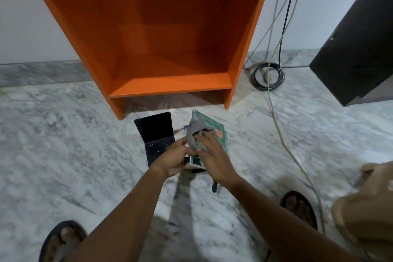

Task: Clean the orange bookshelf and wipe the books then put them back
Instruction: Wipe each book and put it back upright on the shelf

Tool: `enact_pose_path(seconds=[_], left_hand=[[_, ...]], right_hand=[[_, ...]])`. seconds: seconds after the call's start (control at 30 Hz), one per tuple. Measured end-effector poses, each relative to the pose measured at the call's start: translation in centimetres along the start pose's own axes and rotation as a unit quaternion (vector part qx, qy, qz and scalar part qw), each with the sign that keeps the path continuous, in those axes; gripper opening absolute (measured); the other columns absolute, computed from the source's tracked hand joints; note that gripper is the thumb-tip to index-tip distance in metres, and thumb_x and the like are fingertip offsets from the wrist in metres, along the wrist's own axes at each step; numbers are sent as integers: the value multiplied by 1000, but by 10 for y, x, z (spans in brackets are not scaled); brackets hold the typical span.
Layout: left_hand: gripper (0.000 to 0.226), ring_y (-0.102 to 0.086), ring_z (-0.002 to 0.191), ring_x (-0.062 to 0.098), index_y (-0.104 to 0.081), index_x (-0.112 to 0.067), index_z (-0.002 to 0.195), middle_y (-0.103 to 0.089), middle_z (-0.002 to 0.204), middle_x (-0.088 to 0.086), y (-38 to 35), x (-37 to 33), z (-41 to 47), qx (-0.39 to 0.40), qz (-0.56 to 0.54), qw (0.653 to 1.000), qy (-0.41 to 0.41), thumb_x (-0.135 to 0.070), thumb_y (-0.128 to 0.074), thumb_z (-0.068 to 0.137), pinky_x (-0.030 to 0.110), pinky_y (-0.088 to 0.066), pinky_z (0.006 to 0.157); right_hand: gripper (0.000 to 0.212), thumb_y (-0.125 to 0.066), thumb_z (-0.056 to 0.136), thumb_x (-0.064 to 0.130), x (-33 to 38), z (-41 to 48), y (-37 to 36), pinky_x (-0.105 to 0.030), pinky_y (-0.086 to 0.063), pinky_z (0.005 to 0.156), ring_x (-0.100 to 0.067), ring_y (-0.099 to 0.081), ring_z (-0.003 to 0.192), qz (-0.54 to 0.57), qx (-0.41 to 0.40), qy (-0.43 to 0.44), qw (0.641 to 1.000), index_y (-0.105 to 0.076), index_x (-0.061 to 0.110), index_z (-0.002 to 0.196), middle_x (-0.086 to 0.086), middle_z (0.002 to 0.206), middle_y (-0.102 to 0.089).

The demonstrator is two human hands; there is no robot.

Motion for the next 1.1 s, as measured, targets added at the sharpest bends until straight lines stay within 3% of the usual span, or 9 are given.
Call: enact_pose_path(seconds=[0.07,0.17,0.23,0.4,0.53,0.7,0.8,0.93,1.1], left_hand=[[54,-64,117,38,-62,-15,131,-69,122,18,-7,-13,-14,25,13,999,-16,17,-46,91,61,-48,102],[58,-70,100,31,-56,-16,138,-68,121,17,-27,-36,-45,63,37,997,-31,14,-55,89,43,-58,81],[61,-71,90,28,-57,-23,135,-69,116,19,-37,-49,-63,77,43,995,-50,16,-56,87,34,-59,73],[72,-63,108,40,-55,-20,144,-64,129,28,-52,-74,-98,148,53,982,-100,10,-63,78,44,-58,86],[71,-65,106,40,-59,-21,140,-64,129,29,-50,-86,-116,146,72,981,-105,9,-64,76,44,-58,86],[71,-65,106,39,-62,-24,137,-66,125,29,-45,-100,-127,124,64,982,-128,7,-66,73,46,-55,90],[71,-63,106,41,-62,-26,137,-65,126,30,-44,-112,-130,111,66,980,-150,5,-69,73,48,-53,90],[53,-69,91,32,-69,-18,125,-69,115,25,-38,-123,-133,50,29,979,-196,14,-57,85,37,-59,69],[59,-69,100,32,-68,-22,125,-72,118,16,-29,-129,-136,2,-25,975,-222,17,-50,86,44,-59,78]], right_hand=[[47,-44,98,42,22,11,11,-34,-27,117,-12,-32,143,-35,-33,35,998,-57,28,141,1,156,-39],[44,-42,102,46,52,27,45,-42,-35,114,-21,-38,142,-52,-115,73,989,-56,30,141,-1,155,-39],[46,-42,105,43,64,35,72,-34,-35,109,-23,-39,140,-19,-155,70,985,-51,22,146,-4,155,-39],[38,-38,108,39,42,30,119,-36,-38,81,-36,-57,112,23,-266,-97,959,-56,15,132,-14,122,-60],[37,-37,108,33,36,17,117,-35,-36,81,-37,-58,113,70,-293,-195,933,-57,9,128,-18,123,-63],[35,-37,109,32,88,13,109,-36,-40,86,-27,-54,113,72,-308,-15,949,-56,11,131,-10,126,-57],[24,-38,108,35,121,6,101,-40,-43,79,-23,-54,98,71,-270,93,956,-55,19,113,-2,110,-55],[11,-42,105,30,161,-25,61,-44,-49,81,-24,-54,98,60,-160,222,960,-52,26,104,0,105,-53],[15,-47,104,28,163,-41,49,-35,-48,91,-17,-55,114,25,-138,257,956,-56,25,115,5,118,-54]])
Point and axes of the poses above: each hand's wrist, its own z-axis towards the middle knuckle, its own y-axis out of the back of the hand, x = y × z, the point moved 6 cm from there along z, towards the middle knuckle
